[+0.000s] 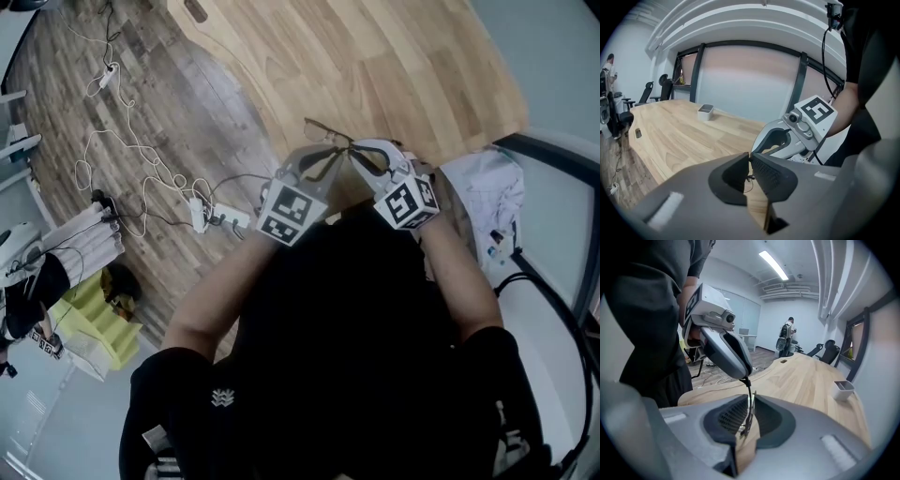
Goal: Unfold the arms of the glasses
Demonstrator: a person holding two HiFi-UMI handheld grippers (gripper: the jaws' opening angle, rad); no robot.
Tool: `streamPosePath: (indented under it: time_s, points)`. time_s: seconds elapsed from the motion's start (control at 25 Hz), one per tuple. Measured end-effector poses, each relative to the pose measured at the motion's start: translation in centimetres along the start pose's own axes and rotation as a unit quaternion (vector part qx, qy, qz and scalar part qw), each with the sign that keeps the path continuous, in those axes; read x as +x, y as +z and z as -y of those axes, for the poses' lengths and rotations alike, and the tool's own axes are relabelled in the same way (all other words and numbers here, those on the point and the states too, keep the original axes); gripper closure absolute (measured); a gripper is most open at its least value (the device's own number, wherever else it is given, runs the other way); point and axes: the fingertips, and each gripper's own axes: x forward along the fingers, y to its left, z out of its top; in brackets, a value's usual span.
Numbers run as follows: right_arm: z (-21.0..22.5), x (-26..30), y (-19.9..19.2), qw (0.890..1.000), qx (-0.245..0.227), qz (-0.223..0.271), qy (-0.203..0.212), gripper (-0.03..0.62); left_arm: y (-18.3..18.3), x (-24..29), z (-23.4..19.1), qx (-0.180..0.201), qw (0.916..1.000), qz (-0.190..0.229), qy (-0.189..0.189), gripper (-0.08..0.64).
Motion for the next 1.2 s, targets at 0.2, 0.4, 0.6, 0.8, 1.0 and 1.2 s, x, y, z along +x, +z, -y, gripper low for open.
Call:
streamPosePath:
  time_s: [0.2, 0.4, 0.6, 0.8, 1.0, 1.2]
  points:
    - [0.3, -1.5, -2.5, 0.999, 0.029, -0.015, -0.011, 0.558, 0.6, 0.8, 1.9, 0.017, 0.9998, -0.003, -0.010, 0.530]
    - [0.1, -2.7, -4.0, 0.999, 0.043, -0.022, -0.018, 0.558, 1.2, 1.4, 3.5, 0.029, 0.9994, -0.005, -0.017, 0.529]
    - [-0.5, -3.4, -5.0, 0.998, 0.052, -0.026, -0.013, 0.558, 1.4, 2.1, 5.1, 0.033, 0.9991, -0.009, -0.027, 0.529]
    - [-1.1, -4.0, -6.0, 0.998, 0.056, -0.028, -0.003, 0.558, 1.5, 2.8, 6.3, 0.035, 0.9989, -0.012, -0.028, 0.526]
    - [-1.3, -5.0, -6.6, 0.997, 0.069, -0.022, -0.004, 0.558, 2.2, 3.4, 7.5, 0.034, 0.9992, -0.009, -0.020, 0.525]
    - [-0.4, -5.3, -7.0, 0.995, 0.099, -0.006, -0.024, 0.555, 2.6, 4.1, 8.5, 0.038, 0.9992, -0.004, -0.011, 0.525]
